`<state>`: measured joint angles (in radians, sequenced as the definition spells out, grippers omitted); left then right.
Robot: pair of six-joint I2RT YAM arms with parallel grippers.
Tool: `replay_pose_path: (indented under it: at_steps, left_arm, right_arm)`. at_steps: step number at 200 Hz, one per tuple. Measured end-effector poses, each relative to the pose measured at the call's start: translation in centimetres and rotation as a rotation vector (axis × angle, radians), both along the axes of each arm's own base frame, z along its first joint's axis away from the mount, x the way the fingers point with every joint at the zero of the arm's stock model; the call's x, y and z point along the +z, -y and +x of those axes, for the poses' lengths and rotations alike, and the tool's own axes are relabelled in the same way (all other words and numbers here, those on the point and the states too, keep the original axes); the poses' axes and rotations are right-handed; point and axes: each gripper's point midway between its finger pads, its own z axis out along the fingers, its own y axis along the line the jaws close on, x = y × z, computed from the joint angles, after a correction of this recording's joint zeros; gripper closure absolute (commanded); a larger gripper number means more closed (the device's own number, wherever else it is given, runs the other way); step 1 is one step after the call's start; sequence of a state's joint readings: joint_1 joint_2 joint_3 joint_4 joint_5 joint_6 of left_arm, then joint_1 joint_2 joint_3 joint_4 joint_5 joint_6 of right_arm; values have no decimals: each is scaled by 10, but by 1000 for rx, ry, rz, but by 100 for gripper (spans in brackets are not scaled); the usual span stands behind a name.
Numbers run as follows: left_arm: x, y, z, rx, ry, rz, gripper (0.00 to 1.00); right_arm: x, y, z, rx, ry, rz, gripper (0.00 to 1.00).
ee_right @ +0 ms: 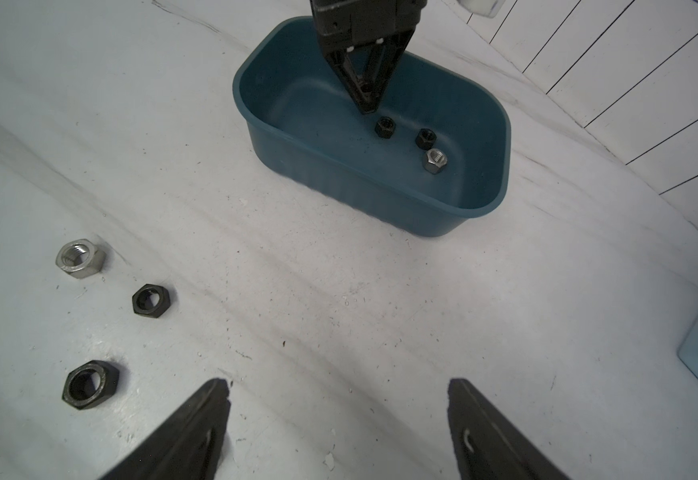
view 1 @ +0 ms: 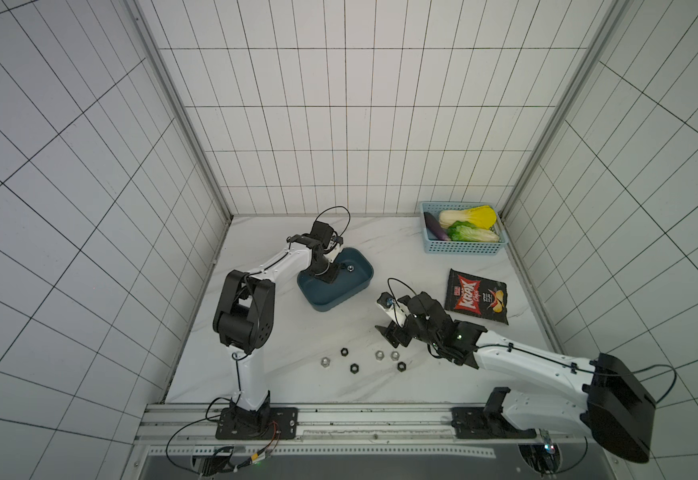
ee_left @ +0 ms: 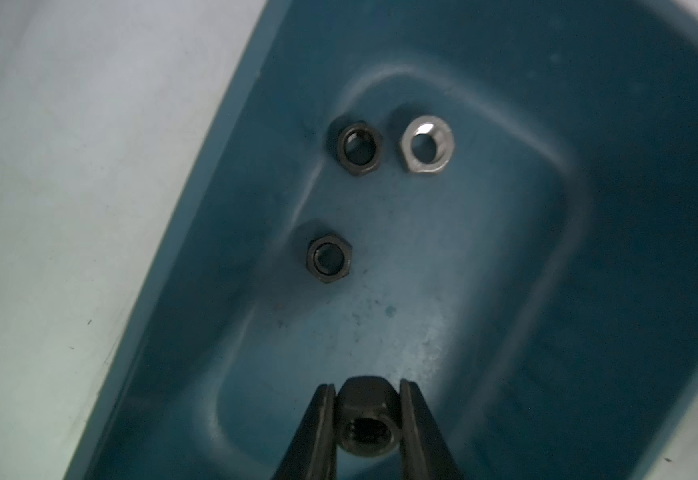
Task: Put the nuts on the desktop into the storage box
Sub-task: Place the nut in the storage box.
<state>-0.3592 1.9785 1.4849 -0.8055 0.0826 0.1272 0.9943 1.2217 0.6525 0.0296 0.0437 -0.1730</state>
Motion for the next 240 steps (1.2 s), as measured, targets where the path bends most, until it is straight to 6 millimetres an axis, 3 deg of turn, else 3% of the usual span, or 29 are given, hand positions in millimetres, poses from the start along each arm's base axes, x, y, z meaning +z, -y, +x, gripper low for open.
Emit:
replay_pose_path:
  at_steps: [20, 58, 96, 128, 159, 200, 219, 240]
  left_arm:
    - [-14, -7, 1, 18, -16, 45, 73]
    - [-19, -13, 6, 46, -4, 80, 53]
    - [-23, -14, 7, 60, -7, 84, 46]
    - [-18, -13, 5, 61, -8, 73, 39]
    - [26, -5, -1, 43, 41, -2, 29]
    - [102, 10, -15, -3, 127, -166, 22]
    - [124, 12, -21, -11, 138, -239, 21]
    - [136, 3, -23, 14, 129, -297, 20]
  right_arm:
    - [-4, 0, 1, -8, -7, -11, 15]
    - [-19, -4, -6, 41, -40, -47, 18]
    - [-36, -10, -19, 125, -108, -139, 20]
    - [-33, -2, -20, 57, -193, -184, 22]
    - [-36, 17, -24, -73, -326, -222, 24]
    - [-71, 52, -47, -201, -525, -367, 31]
    - [-84, 60, -55, -229, -590, -418, 31]
    - [-93, 63, -58, -247, -620, -448, 32]
